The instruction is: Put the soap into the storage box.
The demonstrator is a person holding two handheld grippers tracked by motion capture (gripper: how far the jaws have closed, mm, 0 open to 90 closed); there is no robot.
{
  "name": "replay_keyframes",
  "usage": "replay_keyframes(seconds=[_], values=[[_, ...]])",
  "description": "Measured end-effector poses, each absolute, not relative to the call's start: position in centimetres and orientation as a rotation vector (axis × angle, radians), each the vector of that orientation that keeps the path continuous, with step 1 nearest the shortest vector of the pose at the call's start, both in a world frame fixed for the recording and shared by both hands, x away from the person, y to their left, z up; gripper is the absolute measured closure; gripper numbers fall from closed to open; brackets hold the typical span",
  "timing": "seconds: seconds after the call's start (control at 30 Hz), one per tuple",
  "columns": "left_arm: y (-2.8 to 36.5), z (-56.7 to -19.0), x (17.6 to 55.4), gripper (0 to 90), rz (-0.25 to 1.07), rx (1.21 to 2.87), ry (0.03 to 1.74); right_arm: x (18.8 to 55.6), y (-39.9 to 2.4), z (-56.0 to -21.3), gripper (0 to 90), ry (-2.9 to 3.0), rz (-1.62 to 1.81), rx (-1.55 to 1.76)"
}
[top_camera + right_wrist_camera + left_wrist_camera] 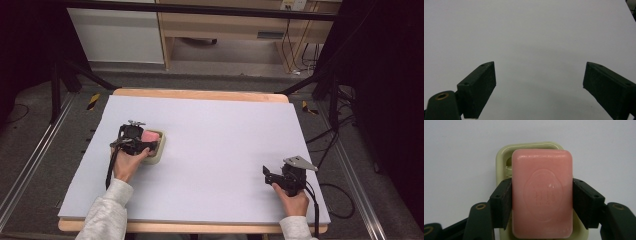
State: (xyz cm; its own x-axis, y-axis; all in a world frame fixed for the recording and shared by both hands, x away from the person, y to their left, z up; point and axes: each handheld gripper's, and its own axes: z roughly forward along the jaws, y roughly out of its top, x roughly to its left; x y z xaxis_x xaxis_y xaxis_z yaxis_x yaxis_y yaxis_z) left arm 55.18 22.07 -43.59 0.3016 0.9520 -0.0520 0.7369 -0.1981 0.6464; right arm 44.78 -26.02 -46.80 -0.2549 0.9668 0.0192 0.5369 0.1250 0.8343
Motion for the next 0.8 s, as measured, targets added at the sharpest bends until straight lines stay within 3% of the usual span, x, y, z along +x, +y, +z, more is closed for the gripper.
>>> replay_keyframes(seconds=[0.5, 0.8], values=[[21.7, -44.2, 55.4, 36.9, 0.521, 2.009, 1.515, 44.8, -26.0, -46.8, 11.5, 1.859, 1.017, 1.446], [22.4, -42.3, 54.3, 34.2, 0.552, 1.909, 1.452, 44.8, -26.0, -46.8, 11.5, 1.859, 1.019, 1.445]])
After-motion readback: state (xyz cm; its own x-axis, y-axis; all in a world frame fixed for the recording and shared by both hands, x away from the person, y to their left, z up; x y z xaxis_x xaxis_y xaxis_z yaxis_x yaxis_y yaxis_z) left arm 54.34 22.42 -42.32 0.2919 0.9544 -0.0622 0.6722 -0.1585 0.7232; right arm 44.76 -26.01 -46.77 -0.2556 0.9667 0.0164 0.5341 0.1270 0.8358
